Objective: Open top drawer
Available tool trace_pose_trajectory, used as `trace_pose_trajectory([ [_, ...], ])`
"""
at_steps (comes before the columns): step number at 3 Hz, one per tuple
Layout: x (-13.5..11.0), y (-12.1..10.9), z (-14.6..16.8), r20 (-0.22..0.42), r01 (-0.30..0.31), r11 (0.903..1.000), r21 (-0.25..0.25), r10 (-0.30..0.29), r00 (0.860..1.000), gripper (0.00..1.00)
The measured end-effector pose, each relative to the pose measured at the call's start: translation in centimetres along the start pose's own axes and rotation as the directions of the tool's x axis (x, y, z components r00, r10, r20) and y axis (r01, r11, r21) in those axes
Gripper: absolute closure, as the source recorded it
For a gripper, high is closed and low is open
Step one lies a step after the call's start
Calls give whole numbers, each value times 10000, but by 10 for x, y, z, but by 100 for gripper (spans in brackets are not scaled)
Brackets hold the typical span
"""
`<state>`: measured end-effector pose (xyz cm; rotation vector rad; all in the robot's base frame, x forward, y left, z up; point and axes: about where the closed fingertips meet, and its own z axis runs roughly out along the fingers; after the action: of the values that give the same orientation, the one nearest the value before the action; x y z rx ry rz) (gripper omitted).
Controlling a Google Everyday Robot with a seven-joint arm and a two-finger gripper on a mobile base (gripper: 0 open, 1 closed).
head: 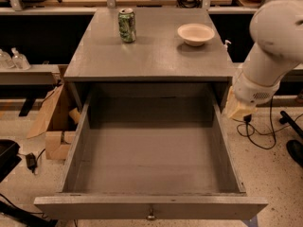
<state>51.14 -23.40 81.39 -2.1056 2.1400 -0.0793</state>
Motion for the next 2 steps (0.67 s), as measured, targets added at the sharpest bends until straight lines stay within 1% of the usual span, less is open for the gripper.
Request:
trace_pose_trajectory([
  [1,26,-19,-55,137,317,9945,994,-333,9994,100],
  [2,49,-14,-102,21,430,9805,1920,-442,9990,100],
])
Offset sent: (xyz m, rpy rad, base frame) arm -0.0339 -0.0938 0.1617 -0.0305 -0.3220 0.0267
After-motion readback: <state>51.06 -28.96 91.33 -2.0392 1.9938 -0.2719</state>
